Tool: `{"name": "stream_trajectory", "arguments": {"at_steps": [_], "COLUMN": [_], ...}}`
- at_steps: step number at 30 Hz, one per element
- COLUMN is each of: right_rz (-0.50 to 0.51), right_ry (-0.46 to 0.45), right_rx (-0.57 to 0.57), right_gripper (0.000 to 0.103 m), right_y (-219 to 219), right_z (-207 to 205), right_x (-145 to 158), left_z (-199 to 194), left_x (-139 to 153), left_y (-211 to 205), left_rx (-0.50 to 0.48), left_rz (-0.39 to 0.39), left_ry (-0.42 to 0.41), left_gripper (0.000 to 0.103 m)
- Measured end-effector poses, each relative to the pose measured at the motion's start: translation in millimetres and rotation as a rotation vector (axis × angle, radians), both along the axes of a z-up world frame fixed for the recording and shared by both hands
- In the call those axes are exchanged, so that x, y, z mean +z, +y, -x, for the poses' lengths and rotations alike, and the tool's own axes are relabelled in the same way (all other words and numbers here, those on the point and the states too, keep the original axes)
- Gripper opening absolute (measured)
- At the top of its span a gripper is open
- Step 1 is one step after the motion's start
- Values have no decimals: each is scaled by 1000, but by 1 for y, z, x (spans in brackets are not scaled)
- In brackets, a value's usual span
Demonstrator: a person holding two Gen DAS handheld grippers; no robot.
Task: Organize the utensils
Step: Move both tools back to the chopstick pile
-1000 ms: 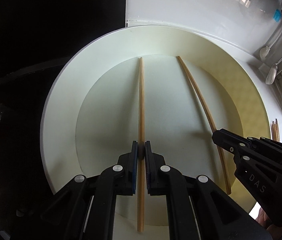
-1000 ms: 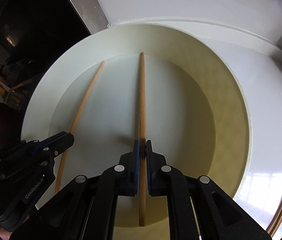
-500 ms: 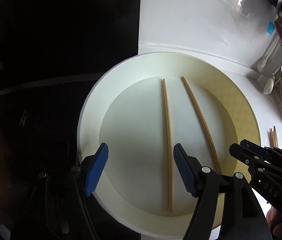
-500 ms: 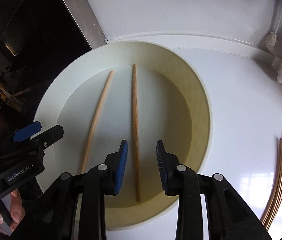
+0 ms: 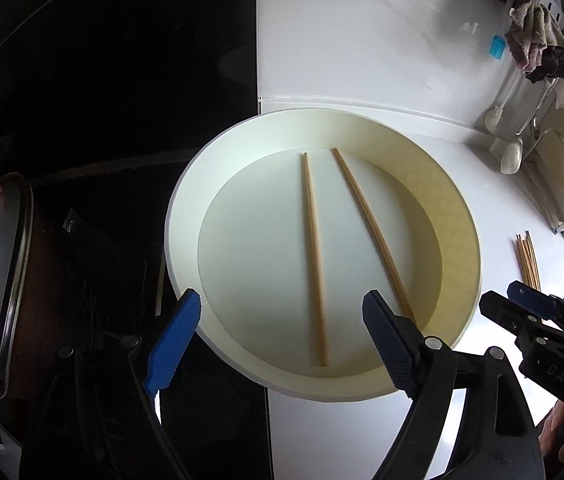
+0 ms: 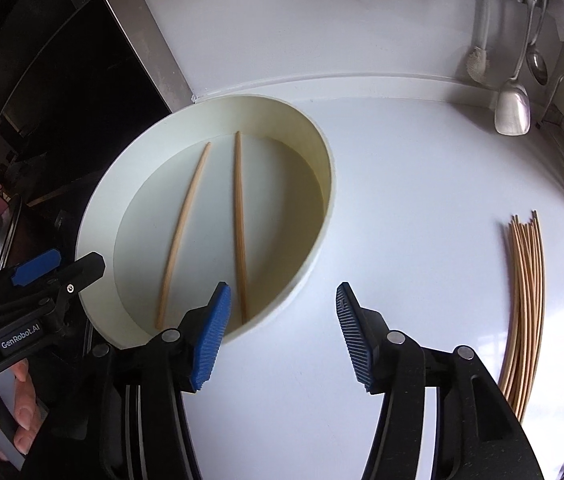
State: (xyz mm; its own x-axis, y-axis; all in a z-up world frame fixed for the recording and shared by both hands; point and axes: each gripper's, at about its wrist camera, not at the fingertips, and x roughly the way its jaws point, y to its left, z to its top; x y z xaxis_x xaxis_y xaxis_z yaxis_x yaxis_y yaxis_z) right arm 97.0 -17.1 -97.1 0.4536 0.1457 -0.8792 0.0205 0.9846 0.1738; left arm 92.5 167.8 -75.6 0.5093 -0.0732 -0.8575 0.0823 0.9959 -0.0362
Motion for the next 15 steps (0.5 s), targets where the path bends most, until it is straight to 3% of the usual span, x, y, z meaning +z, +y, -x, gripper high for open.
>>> {"name": "stream_trajectory", "arguments": {"at_steps": [8,15], "right_rz": [7,21], "right_ry": [0,-3], "right_rx": [-89,-181], "right_gripper": [57,60], "right_y": [-48,-119], "right_z": [37,83], "right_x": [4,3], "left_z": [18,35], "left_x": [10,16], "left_y": [-36,-102], "left_rx": [-48,-123], "left_rz": [-2,13], "left_ry": [-19,-35], "left_gripper": [85,88]}}
